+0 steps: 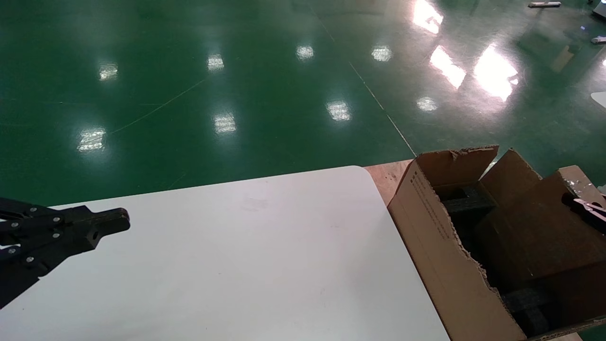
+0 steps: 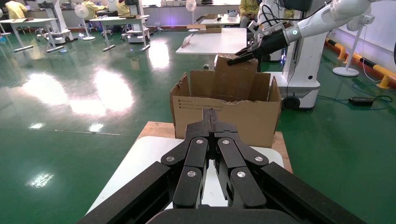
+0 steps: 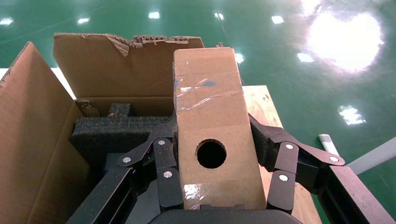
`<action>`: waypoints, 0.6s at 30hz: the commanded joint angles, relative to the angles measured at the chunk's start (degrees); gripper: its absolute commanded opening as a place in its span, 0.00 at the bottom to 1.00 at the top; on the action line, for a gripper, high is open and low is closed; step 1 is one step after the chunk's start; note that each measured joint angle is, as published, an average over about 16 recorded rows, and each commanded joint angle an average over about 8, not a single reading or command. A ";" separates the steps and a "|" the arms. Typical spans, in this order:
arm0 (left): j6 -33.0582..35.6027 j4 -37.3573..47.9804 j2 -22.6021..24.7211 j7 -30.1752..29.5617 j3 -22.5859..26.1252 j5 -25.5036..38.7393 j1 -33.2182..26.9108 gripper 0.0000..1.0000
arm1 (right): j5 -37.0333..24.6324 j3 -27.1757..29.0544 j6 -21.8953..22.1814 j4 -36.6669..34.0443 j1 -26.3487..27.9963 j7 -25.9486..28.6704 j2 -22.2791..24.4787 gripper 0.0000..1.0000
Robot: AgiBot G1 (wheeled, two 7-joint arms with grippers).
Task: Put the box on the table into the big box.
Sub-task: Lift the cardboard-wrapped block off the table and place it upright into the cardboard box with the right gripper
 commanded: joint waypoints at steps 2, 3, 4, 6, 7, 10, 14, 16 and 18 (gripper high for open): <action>0.00 0.00 0.00 0.00 0.00 0.00 0.00 0.00 | -0.14 -0.46 0.19 -0.47 0.53 -0.26 -0.25 0.00; 0.00 0.00 0.00 0.00 0.00 0.00 0.00 0.00 | -0.19 -0.61 0.26 -0.65 0.72 -0.33 -0.39 0.00; 0.00 0.00 0.00 0.00 0.00 0.00 0.00 0.00 | -0.26 -0.78 0.32 -0.84 0.92 -0.40 -0.57 0.00; 0.00 0.00 0.00 0.00 0.00 0.00 0.00 0.00 | -0.42 -1.12 0.42 -1.21 1.31 -0.56 -0.94 0.00; 0.00 0.00 0.00 0.00 0.00 0.00 0.00 0.00 | -0.51 -1.30 0.45 -1.39 1.51 -0.64 -1.15 0.00; 0.00 0.00 0.00 0.00 0.00 0.00 0.00 0.00 | -0.78 -1.85 0.52 -1.89 2.12 -0.94 -1.78 0.00; 0.00 0.00 0.00 0.00 0.00 0.00 0.00 0.00 | -1.14 -2.63 0.59 -2.49 2.96 -1.34 -2.55 0.00; 0.00 0.00 0.00 0.00 0.00 0.00 0.00 0.00 | -1.31 -3.01 0.60 -2.80 3.38 -1.52 -2.84 0.00; 0.00 0.00 0.00 0.00 0.00 0.00 0.00 0.00 | -1.47 -3.39 0.59 -3.13 3.78 -1.69 -3.06 0.00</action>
